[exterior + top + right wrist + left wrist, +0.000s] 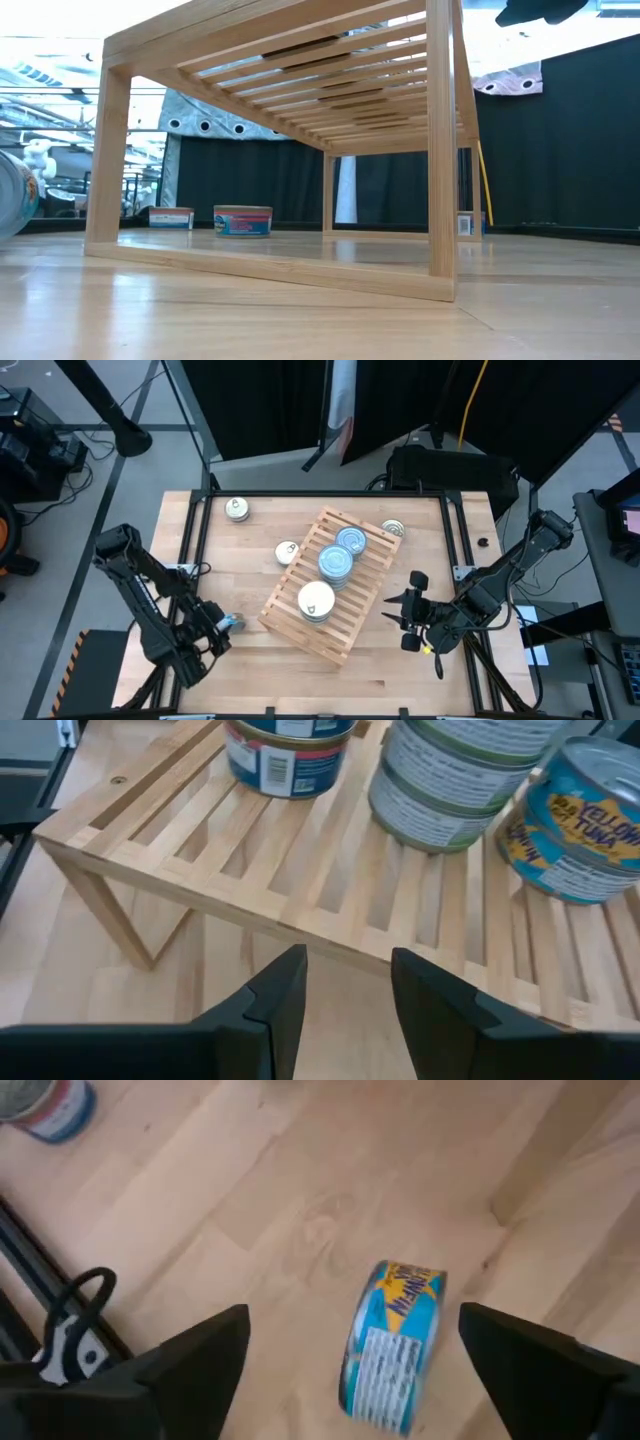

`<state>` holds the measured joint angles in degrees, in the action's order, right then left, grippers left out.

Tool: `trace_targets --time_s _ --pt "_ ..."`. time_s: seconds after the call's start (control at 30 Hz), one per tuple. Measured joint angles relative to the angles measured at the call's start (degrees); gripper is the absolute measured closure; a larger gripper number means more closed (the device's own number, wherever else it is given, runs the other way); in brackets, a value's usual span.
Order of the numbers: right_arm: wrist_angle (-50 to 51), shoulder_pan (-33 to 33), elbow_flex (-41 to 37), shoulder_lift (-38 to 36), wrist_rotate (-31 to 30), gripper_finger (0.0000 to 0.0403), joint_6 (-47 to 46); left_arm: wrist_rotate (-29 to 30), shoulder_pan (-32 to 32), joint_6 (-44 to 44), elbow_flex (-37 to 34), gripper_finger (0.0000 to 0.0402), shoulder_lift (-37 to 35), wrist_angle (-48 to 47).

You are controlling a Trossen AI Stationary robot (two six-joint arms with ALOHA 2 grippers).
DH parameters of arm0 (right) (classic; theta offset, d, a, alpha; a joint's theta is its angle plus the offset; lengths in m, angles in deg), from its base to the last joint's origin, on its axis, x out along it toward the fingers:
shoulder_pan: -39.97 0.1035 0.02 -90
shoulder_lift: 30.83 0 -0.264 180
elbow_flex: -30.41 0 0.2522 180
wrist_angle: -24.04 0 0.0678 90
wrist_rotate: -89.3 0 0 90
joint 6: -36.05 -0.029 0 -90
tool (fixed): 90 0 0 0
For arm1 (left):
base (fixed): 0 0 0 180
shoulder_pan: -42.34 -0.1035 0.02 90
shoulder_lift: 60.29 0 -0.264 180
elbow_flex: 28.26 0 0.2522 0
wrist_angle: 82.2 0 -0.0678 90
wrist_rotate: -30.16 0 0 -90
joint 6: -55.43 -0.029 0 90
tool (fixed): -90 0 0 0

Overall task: Stack canned seafood by type on shelf
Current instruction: Stack the yellow-blue tuna can on top of the other yellow-blue tuna can on the shelf

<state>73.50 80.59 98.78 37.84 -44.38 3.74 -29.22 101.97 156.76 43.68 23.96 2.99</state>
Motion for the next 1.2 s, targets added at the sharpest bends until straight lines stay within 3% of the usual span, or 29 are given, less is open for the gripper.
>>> trace_targets --time_s 0.17,0.37,0.73,0.87,1.2 --pt "0.1 0.0 0.0 0.0 0.3 0.0264 0.0 -0.1 0.1 -3.1 -1.3 0.0025 0.0 7.0" --pt "0.2 0.0 0.0 0.0 0.3 0.0264 0.0 -2.9 0.1 -5.0 -3.3 0.0025 1.1 5.8" --pt "0.2 0.0 0.0 0.0 0.3 0.0264 -0.3 -6.7 0.1 -8.2 -9.2 0.003 1.4 12.1" --pt "0.2 0.0 0.0 0.0 0.3 0.0264 -0.3 -6.8 0.1 -10.4 -9.2 0.0069 1.4 13.3" --pt "0.2 0.0 0.0 0.0 0.3 0.0264 0.0 -9.3 0.1 -14.0 -7.9 0.0243 1.3 16.1"
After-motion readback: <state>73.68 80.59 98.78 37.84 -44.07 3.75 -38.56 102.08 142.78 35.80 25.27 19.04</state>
